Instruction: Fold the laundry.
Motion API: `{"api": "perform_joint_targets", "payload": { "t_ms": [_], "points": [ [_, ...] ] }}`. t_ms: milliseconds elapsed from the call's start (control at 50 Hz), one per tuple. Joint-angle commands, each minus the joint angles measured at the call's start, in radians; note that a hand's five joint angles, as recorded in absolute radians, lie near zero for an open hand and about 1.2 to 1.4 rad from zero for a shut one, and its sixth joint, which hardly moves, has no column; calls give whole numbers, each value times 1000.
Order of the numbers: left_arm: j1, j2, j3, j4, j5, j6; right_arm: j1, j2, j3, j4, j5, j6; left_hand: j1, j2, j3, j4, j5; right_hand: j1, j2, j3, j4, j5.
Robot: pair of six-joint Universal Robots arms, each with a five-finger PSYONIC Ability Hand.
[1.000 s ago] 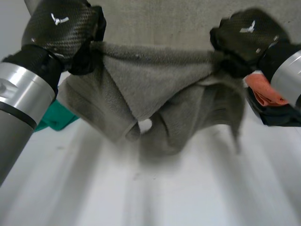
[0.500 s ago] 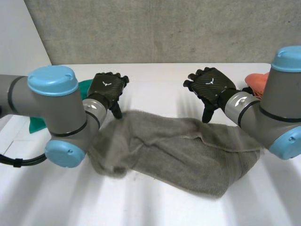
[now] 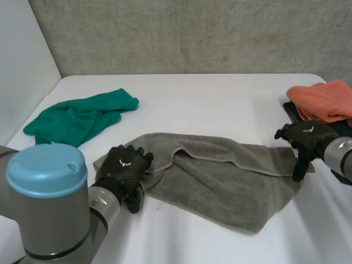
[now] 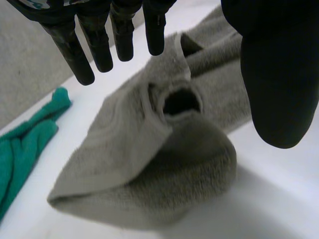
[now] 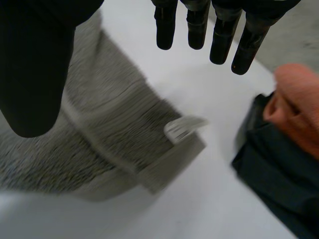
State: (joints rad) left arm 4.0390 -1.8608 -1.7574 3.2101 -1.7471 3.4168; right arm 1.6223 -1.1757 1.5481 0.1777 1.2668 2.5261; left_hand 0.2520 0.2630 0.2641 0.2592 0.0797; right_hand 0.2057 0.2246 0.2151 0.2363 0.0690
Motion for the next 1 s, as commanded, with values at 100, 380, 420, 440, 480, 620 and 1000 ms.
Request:
{"api": "perform_joint_targets", "payload": {
  "t_ms": [100, 380, 420, 440, 480, 620, 1000],
  "points": [
    [20, -130, 73, 99, -75, 5, -4, 109, 27, -121, -40, -42, 275, 264, 263, 268, 273, 267, 248, 257, 236, 229],
    [46, -126, 104, 129, -88, 15, -1, 176, -17, -230, -43, -44, 393, 382, 381, 386, 391, 956, 937, 947, 926, 919],
    [46, -126, 107, 129, -86, 15, 1, 182, -25, -228, -43, -46, 393, 382, 381, 386, 391, 1012, 993, 1003, 982, 974],
    [48, -127, 108, 129, -84, 13, 1, 192, -34, -228, -46, -46, 393, 382, 381, 386, 391, 1143, 1124, 1134, 1113, 1106],
    [51, -129, 113, 126, -81, 15, 2, 202, -43, -230, -46, -46, 396, 385, 384, 389, 394, 1191, 1172, 1181, 1160, 1153],
    [75, -143, 148, 123, -78, 15, 5, 194, -65, -224, -41, -46, 443, 432, 431, 435, 440, 1191, 1172, 1181, 1160, 1153],
    [135, -199, 225, 10, 29, 10, -6, 62, -59, -182, -44, -44, 572, 561, 560, 565, 570, 1191, 1172, 1181, 1160, 1153]
  ]
}}
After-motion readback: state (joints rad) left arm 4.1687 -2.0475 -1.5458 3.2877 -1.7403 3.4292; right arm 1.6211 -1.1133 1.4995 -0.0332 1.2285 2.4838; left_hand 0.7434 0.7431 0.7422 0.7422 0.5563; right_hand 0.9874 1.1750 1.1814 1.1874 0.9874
